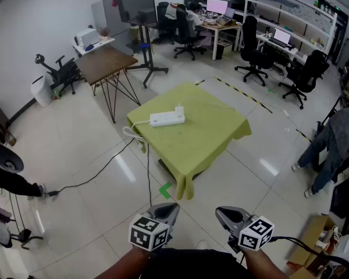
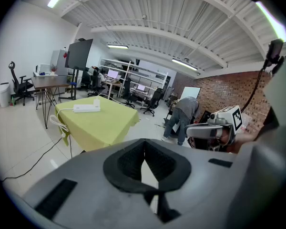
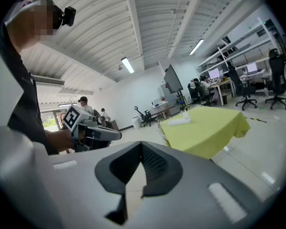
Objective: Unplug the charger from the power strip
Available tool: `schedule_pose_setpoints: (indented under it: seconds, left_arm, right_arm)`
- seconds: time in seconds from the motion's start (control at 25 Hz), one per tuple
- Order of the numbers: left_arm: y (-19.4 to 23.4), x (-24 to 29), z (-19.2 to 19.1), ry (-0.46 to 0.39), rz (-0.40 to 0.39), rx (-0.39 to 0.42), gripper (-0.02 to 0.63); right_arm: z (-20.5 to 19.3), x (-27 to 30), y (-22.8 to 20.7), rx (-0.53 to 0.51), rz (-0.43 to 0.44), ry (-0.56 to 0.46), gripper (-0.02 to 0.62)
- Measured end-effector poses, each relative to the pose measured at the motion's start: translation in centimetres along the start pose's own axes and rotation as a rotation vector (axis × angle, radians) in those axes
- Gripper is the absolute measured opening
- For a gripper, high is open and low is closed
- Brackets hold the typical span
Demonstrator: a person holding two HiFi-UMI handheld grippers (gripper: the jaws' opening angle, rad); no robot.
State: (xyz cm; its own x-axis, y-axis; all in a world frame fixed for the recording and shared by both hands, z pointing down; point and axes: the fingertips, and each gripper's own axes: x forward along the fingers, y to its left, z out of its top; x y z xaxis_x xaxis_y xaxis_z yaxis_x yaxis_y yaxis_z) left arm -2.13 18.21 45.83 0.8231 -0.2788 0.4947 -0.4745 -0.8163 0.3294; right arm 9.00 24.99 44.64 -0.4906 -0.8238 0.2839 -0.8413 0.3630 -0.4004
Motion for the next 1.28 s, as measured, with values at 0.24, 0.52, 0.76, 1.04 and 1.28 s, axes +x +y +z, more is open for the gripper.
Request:
schedule_pose_setpoints:
  seconds: [0.24,0.52,0.76,1.04,1.28]
  left_arm:
    - [-2.7,3.6,0.4,0.014,0.008,0.019,0.006]
    - [-5.8,6.9,0.9,0.003,0.03,-0.015,0.006]
    - [-3.8,5.8,-0.1,0.03,0.117,-0.08,0.006]
    - [2.4,6.8,1.0,0.004,0.155,-0.124,0.006]
    - [10.2,9.2,5.2,-0.012,0.092,-0.104,0.006]
  right_arm:
    - [0.7,-3.3,-3.7,0.01,-0.018,-0.028,0.003]
    - [-0.8,-6.2,-8.3,0.038,0.003,0.012,0.003]
    - [-0.5,-4.4,-10.4,0.057,0.047,0.04,0.003]
    - [0.6,1.8,-11.5,0.032,0.085,0.075,0.003]
    - [3.1,8.8,-13.5,0.018,0.016,0.102,0.003]
